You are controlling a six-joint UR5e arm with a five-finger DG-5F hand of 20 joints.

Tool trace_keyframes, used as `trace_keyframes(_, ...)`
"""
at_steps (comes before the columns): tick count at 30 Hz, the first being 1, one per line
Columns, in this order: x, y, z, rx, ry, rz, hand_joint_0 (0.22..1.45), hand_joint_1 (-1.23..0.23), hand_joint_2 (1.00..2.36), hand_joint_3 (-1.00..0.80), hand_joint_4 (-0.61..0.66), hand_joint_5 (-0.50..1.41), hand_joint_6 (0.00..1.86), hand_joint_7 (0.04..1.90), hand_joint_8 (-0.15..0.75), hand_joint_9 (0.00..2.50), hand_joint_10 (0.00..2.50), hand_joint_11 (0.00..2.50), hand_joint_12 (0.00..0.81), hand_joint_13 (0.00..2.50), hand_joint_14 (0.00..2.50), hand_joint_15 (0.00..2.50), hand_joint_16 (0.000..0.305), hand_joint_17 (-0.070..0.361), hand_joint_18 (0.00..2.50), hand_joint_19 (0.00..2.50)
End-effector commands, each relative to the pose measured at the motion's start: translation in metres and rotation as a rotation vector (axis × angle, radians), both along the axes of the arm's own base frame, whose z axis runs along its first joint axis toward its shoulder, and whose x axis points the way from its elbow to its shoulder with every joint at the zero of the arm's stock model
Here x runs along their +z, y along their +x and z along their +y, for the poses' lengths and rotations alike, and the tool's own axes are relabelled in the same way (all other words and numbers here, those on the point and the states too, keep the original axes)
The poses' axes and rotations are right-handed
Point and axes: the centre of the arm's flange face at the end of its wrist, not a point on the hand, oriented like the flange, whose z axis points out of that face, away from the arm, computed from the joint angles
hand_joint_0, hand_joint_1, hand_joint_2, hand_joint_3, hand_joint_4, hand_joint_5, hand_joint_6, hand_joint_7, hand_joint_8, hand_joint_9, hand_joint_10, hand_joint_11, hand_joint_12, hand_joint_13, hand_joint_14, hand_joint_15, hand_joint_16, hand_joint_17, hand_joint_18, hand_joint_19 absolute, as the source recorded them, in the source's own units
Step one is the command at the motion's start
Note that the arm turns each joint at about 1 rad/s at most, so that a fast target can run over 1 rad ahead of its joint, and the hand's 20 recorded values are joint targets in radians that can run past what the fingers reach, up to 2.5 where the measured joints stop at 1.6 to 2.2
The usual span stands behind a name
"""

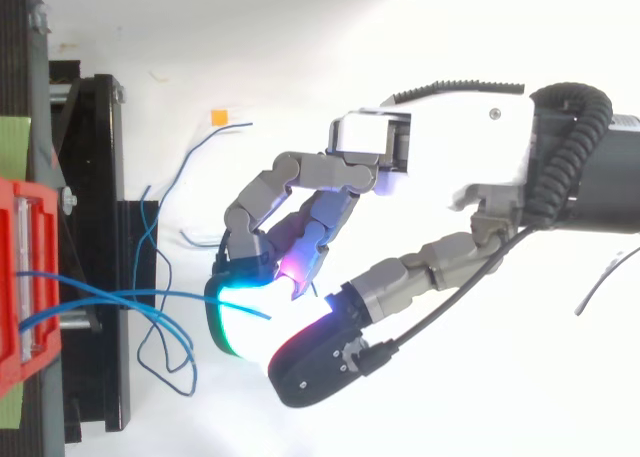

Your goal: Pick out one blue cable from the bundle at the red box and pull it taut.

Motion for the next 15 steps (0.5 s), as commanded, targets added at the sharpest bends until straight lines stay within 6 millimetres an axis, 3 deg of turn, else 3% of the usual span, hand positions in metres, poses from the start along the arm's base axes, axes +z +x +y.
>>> trace_keyframes(1, 0.0001, -0.0001, -0.0006, -0.001, 0.0, 0.0, 0.65, -0.81, 1.02, -0.2, -0.04, -0.1, 0.96, 0.99, 0.331, 1.09, 0.02, 0.5, 0.289, 0.77, 0.02, 0.38, 0.041, 0.093, 0.8, 0.63)
trace_keyframes(15, -0.001, 0.0002, 0.0005, 0.001, 0.001, 0.001, 0.65, -0.81, 1.02, -0.2, -0.04, -0.1, 0.96, 0.99, 0.326, 1.08, 0.02, 0.5, 0.29, 0.76, 0.02, 0.38, 0.042, 0.094, 0.8, 0.62)
